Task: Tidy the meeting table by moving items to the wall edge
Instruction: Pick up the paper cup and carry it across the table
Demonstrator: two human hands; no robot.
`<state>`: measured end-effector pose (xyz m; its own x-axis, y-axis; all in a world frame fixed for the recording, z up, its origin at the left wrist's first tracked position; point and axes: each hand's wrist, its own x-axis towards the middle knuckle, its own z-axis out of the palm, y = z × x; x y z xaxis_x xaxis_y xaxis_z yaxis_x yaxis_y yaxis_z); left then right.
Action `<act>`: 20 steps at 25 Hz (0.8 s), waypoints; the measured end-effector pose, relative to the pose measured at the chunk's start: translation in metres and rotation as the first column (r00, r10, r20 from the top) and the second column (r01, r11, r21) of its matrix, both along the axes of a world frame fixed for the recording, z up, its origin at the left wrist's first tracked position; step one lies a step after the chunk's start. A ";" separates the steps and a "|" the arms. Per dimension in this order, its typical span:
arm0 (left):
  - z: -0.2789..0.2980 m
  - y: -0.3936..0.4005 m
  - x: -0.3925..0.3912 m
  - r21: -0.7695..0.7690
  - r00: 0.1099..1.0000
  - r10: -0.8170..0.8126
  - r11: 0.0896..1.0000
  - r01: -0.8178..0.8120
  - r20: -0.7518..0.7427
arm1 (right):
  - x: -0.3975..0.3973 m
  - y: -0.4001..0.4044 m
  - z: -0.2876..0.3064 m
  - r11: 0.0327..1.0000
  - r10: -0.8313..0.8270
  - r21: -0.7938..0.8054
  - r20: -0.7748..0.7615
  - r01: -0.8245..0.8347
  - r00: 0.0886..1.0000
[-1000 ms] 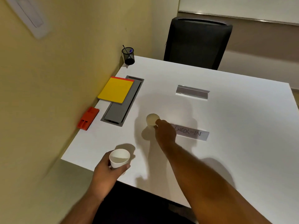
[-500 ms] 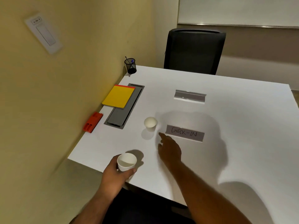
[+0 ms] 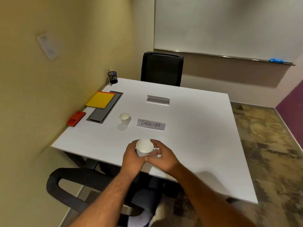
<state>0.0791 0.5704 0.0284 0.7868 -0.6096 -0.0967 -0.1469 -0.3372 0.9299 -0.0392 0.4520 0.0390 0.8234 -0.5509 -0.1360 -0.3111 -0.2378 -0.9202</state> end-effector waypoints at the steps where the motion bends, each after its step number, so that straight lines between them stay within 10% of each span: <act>1: 0.003 -0.006 -0.020 -0.004 1.000 -0.026 1.000 0.026 0.017 | -0.022 -0.004 0.008 0.999 -0.026 -0.021 -0.007 0.026 1.000; 12: 0.003 -0.130 -0.192 -0.037 0.982 -0.135 0.989 0.141 0.130 | -0.187 -0.123 0.019 0.984 -0.160 -0.080 0.011 0.160 0.987; 20: -0.025 -0.294 -0.347 -0.090 0.981 0.160 0.985 -0.150 0.112 | -0.290 -0.314 -0.025 0.991 0.034 -0.125 -0.064 -0.042 0.997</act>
<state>-0.2678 0.2767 0.0034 0.8753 -0.4812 0.0474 -0.2094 -0.2887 0.9342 -0.3291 0.1379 0.0144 0.8362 -0.5355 -0.1183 -0.3548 -0.3638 -0.8613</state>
